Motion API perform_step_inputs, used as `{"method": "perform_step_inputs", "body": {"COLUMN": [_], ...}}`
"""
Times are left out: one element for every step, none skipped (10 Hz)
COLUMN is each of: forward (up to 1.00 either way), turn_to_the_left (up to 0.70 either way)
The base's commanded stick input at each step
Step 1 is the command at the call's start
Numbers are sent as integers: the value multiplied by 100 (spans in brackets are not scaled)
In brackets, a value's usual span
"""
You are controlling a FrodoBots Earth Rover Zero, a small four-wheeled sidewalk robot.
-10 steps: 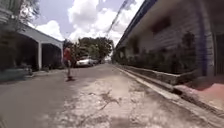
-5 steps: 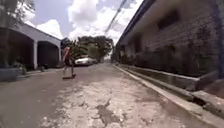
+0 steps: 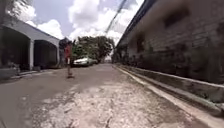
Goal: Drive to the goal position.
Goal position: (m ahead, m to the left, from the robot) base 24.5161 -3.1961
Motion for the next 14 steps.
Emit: {"method": "perform_step_inputs", "body": {"forward": [100, 100, 100, 100, 100, 100, 100, 100, 100, 100, 100, 100, 100, 100], "turn_to_the_left": [0, 22, 27, 18, 8, 0, 0, 0, 0, 0, 0, 0, 0, 0]}}
